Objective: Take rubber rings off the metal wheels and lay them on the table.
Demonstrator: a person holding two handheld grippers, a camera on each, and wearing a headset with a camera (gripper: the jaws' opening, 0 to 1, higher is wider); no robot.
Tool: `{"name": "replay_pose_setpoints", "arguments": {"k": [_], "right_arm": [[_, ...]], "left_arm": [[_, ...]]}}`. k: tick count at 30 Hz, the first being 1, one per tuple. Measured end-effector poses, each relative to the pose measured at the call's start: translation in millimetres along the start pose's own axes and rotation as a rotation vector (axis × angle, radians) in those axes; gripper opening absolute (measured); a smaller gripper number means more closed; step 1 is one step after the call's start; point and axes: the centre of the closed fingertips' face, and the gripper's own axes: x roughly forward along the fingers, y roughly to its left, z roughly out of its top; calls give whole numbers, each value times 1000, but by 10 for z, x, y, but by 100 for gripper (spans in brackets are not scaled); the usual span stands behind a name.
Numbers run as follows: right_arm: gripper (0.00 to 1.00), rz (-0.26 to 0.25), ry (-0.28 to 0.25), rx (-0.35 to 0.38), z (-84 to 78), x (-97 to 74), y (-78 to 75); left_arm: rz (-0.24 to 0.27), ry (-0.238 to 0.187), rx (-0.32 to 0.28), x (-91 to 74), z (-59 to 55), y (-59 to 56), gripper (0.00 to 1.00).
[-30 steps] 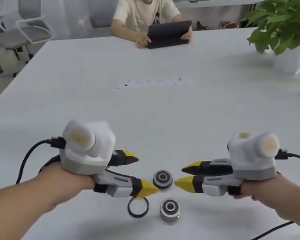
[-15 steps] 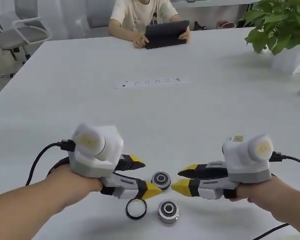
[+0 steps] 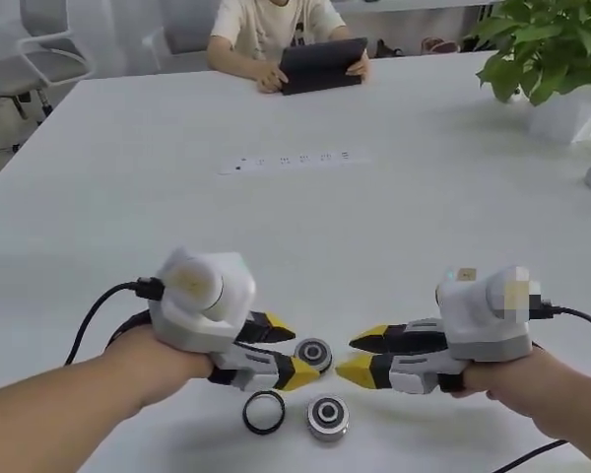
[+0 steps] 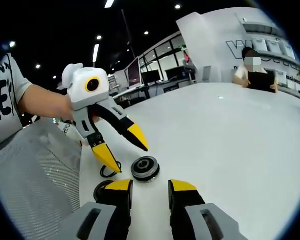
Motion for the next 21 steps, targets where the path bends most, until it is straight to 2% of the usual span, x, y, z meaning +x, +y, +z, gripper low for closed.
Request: {"name": "replay_pose_setpoints", "arguments": {"k": [21], "right_arm": [[26,1,0,2,-15,4,-2]], "left_arm": [[-5,16,39,103,34,-15,15]]}}
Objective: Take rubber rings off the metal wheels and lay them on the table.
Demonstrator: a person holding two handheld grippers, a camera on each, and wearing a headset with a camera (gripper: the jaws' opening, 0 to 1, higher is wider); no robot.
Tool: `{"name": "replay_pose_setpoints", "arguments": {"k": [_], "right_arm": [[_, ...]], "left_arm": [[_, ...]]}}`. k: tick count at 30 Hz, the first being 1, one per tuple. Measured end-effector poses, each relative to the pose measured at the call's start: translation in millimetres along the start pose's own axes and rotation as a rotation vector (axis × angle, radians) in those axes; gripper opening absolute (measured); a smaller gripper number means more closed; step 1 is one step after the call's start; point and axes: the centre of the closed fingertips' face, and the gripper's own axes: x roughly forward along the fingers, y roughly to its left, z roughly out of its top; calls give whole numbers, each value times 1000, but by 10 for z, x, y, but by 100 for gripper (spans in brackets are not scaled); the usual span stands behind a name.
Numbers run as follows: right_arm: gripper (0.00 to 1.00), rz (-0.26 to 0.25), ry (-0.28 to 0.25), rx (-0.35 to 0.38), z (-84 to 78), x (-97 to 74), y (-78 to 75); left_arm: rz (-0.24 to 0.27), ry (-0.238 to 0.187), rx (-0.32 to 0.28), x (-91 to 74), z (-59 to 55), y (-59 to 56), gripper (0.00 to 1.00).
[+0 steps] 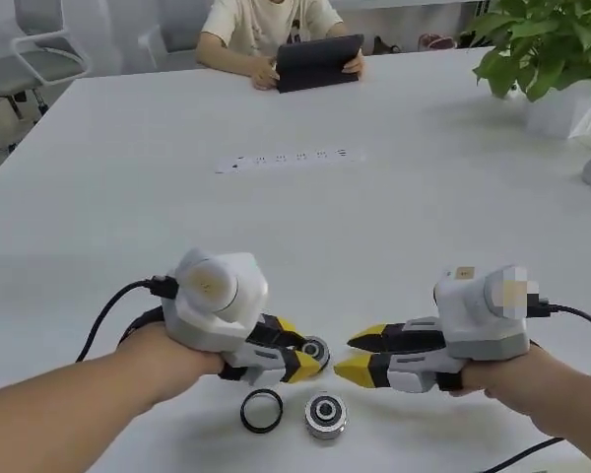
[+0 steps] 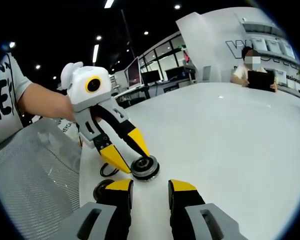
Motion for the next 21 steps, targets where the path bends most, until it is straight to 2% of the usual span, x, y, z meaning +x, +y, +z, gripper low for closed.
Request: {"name": "replay_pose_setpoints", "arguments": {"k": [9,15,21], "right_arm": [[26,3,-2,-4,10,21,12],[26,9,-5,-6,30,56,41],[26,16,-5,-17,54,128,78]], "left_arm": [[31,-2,1,14,4,53,9],[48,1,35,16,-3,49,8],[55,-5,38,15,-3,46,8]]}}
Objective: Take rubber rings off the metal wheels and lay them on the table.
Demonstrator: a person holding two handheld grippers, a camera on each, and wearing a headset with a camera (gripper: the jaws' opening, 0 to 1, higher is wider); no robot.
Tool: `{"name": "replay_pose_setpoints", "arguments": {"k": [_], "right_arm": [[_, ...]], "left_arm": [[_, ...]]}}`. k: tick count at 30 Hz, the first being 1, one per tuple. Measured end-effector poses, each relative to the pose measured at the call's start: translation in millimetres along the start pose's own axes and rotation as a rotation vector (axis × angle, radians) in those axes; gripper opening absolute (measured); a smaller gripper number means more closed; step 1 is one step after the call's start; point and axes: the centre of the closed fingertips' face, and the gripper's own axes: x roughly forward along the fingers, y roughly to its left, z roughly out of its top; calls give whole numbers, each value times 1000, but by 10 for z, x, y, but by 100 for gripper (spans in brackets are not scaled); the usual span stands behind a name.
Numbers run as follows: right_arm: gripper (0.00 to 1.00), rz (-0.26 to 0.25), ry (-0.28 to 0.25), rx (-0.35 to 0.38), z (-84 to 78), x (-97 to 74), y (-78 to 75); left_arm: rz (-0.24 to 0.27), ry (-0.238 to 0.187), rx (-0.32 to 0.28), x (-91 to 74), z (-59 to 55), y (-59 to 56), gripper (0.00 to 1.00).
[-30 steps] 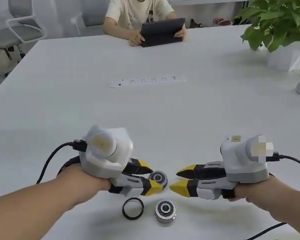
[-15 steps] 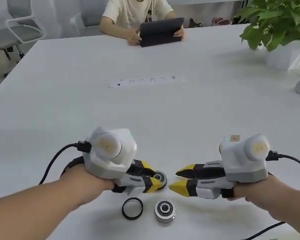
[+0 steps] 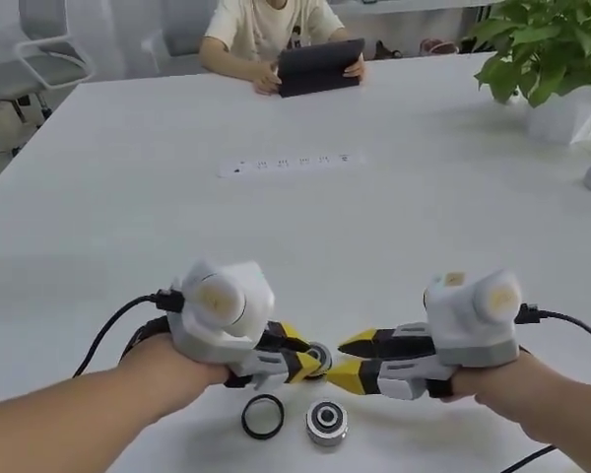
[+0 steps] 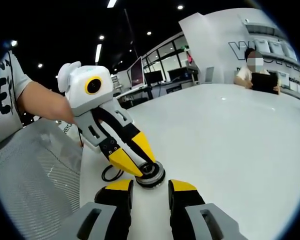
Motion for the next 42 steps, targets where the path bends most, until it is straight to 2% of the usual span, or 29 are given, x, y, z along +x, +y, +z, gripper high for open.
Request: {"name": "replay_pose_setpoints", "arguments": {"k": [10,22,26,42], "right_arm": [[29,-3,21,-42,-10,109,25],[25,-55,40,-94,-52,193,18],[25,-67,30,-99,-38,168,17],[17,-74,44,-130,-70,74,17]], "left_arm": [[19,-4,-6,0,-4,-3,8],[35,-5,-19,2,-7,-6,7],[38,-7,-19,2,-5,-7,7],[42,-15,-30,2,-2,-3,7]]}}
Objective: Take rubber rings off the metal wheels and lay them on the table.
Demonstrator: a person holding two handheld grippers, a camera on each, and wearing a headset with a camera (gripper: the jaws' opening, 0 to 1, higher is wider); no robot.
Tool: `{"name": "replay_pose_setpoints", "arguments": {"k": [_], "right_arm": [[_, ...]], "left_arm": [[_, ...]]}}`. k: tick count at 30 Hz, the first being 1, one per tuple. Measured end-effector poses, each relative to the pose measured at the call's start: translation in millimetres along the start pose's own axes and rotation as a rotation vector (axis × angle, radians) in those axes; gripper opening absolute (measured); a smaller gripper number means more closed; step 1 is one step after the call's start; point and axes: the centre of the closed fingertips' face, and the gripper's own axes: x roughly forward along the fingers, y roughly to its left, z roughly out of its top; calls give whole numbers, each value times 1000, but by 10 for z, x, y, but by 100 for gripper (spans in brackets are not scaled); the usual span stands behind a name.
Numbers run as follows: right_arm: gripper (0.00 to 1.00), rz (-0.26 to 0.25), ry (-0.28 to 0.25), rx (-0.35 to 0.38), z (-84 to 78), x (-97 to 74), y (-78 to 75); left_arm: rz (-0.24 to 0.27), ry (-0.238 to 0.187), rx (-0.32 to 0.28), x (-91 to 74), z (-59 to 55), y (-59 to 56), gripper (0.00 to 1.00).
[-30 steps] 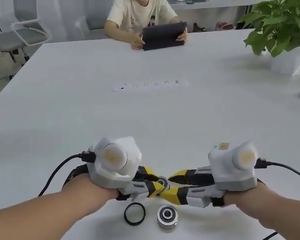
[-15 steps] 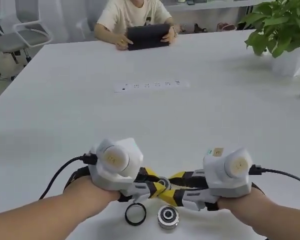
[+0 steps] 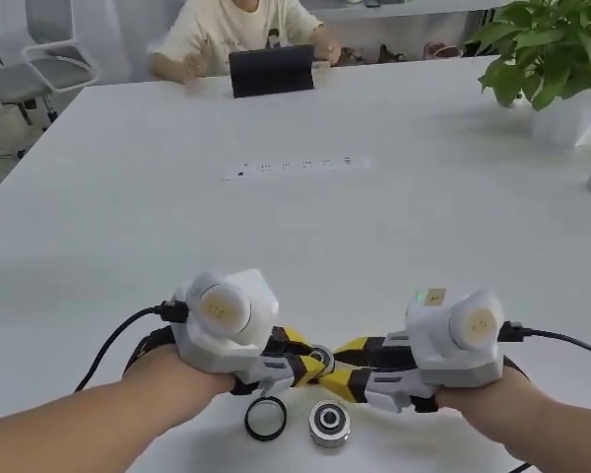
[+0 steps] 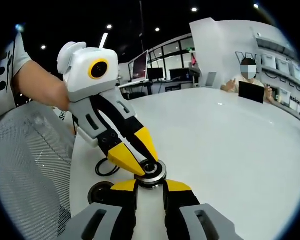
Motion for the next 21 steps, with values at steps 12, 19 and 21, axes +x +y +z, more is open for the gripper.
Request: {"name": "replay_pose_setpoints", "arguments": {"k": [12,19,21], "right_arm": [[8,-3,15,-5,-32,-29,-9],[0,-14,18,17,-38,-57,-51],[0,-11,16,38,-31,-63,-57]], "left_arm": [[2,1,-3,2,-1,-1,7],[6,1,-4,-1,0,-4,7],[8,0,-4,-2,1,-5,7]]}}
